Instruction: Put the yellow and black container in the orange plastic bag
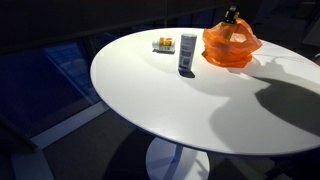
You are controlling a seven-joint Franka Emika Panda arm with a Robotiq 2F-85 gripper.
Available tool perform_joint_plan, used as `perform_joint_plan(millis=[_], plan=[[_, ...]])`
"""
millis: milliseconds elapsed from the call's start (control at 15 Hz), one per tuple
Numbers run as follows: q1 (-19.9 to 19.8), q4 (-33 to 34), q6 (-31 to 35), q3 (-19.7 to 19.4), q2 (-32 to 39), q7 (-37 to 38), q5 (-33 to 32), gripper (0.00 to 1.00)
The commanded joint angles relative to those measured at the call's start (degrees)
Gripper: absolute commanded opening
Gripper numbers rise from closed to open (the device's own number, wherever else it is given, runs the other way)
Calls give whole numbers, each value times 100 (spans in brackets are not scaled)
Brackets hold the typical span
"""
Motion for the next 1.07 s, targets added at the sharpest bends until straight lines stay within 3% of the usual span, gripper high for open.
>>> perform_joint_plan(millis=[0, 1000], plan=[[-10, 67, -122, 107, 75, 33, 94, 20], [-45, 3, 128, 155, 305, 74, -6, 20]])
